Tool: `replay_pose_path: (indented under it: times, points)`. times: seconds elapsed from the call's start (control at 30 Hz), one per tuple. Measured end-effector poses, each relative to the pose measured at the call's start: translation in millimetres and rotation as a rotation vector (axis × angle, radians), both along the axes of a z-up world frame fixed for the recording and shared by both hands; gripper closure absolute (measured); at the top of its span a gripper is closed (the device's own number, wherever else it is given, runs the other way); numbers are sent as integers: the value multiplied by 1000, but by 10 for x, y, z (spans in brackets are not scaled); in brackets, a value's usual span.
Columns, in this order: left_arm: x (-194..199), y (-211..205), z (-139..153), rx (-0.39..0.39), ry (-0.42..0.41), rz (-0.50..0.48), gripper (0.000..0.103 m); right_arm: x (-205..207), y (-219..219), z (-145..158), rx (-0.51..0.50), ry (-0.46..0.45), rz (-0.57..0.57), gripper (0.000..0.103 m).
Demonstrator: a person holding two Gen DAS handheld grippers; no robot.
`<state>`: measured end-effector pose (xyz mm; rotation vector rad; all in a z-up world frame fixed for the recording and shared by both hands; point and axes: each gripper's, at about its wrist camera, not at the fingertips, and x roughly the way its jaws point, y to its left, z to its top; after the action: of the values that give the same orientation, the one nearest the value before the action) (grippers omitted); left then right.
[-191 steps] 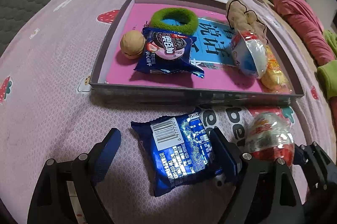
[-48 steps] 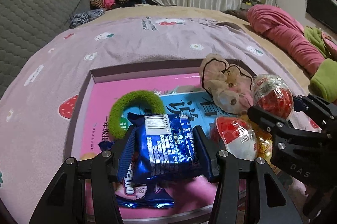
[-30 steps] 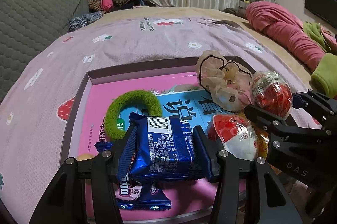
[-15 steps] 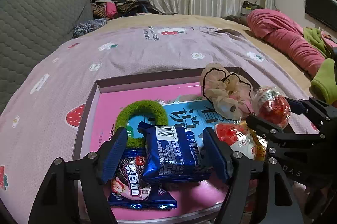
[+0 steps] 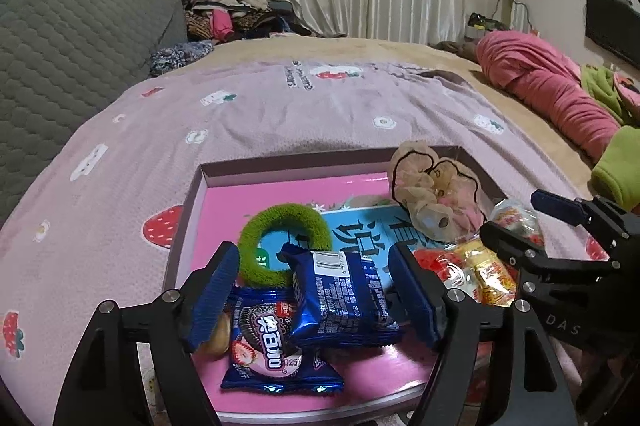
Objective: Organize objects
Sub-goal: 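Lower the biscuit pack into the tray with the left tool while the right tool lowers the red egg, then open both tools and pull them back from the tray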
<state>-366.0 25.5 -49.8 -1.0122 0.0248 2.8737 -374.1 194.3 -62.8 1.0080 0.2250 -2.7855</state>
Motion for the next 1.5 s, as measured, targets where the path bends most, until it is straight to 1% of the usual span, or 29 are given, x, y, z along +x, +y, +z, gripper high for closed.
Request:
replay_pose_path:
  times: [0.03,0.13,0.17,0.2,0.33,0.4,0.6,0.63,0.7,0.87,1.0,1.1,1.2,1.3,1.43,1.5]
  points:
    - [14,-7,16,-2,2,2,25,14,-7,15,-1,4,2,31]
    - [30,-25,60,-2,10,8,24,45,-22,53,-4,15,6,24]
    - [35,-34,72,1,12,10,21,60,-24,70,-5,23,6,22]
    - [37,-43,82,3,14,13,14,71,-25,86,-8,28,7,22]
    - [76,-61,135,12,27,14,12,108,-29,150,-19,41,12,20]
    - [101,-74,168,17,36,15,5,137,-24,196,-20,50,10,19]
    - [199,-87,279,26,57,18,5,281,8,392,-47,95,10,13]
    - [219,-98,302,32,56,17,5,307,13,434,-52,103,12,10]
    - [283,-116,363,39,62,17,5,388,32,536,-64,121,12,6]
    - [523,-216,575,68,87,41,5,580,92,760,-86,131,16,5]
    - [735,-243,721,38,95,56,5,738,143,888,-85,120,17,4]
    - [927,-287,873,55,110,60,5,906,175,1034,-75,129,8,3]
    - [1142,-284,1065,27,147,81,5,1080,182,1198,-81,141,17,1]
    - [1356,-308,1246,40,145,79,5,1265,181,1367,-79,156,17,1]
    - [1641,-353,1418,18,161,127,5,1496,172,1554,-84,170,28,1]
    - [1768,-393,1477,27,157,136,5,1648,151,1636,-79,177,33,1]
